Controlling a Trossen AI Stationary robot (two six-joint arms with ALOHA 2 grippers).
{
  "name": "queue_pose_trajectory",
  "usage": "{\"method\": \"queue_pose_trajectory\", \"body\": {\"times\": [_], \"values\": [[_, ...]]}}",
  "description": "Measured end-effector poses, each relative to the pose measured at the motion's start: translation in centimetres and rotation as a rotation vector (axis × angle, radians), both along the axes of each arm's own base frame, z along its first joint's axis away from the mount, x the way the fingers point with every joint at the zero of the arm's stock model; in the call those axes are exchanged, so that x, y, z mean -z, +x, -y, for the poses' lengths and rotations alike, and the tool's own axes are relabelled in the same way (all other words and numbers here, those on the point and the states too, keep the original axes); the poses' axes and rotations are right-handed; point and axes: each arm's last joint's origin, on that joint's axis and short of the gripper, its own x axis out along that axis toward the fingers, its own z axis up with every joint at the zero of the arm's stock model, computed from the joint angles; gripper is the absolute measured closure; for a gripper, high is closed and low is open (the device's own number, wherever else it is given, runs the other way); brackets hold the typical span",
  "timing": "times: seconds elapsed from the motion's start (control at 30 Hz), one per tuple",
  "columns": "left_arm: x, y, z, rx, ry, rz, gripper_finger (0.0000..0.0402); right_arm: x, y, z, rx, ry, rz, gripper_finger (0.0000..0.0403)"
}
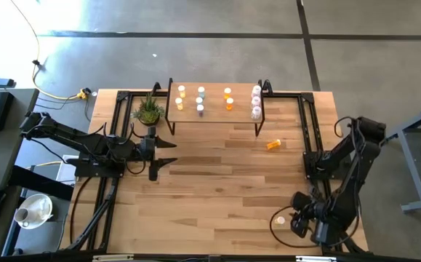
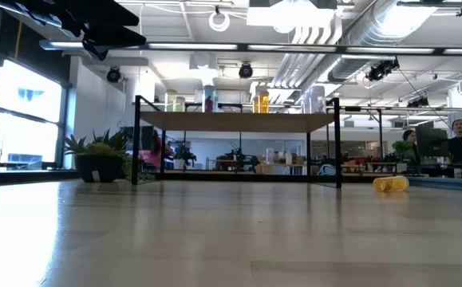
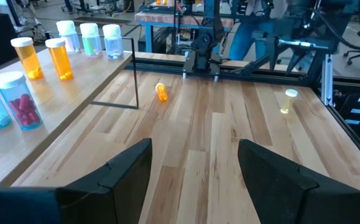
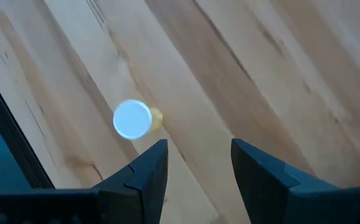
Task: Pick and place medicine bottles onto shelf by color
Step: Put the yellow pill bottle on the shelf aligned with the other yellow pill bottles
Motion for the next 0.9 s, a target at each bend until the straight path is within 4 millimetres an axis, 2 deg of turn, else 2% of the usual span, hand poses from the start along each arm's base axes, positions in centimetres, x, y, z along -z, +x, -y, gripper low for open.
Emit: {"method": "queue_pose_trajectory", "body": {"times": [0.33, 0.63, 0.9], "values": [[0.0, 0.0, 0.0, -0.004, -0.014, 0.004, 0.0172, 2.5, -1.2, -2.4, 0.024, -0.003, -0.006, 0.0236], [0.0, 0.0, 0.0, -0.005, -0.016, 0.004, 0.0172, 5.7, -0.6, -4.5, 0.009, -0.011, 0.039, 0.0236], [0.0, 0.0, 0.0, -0.005, -0.017, 0.005, 0.0172, 8.1, -0.2, -5.6, 0.006, -0.038, 0.071, 0.0236]]}}
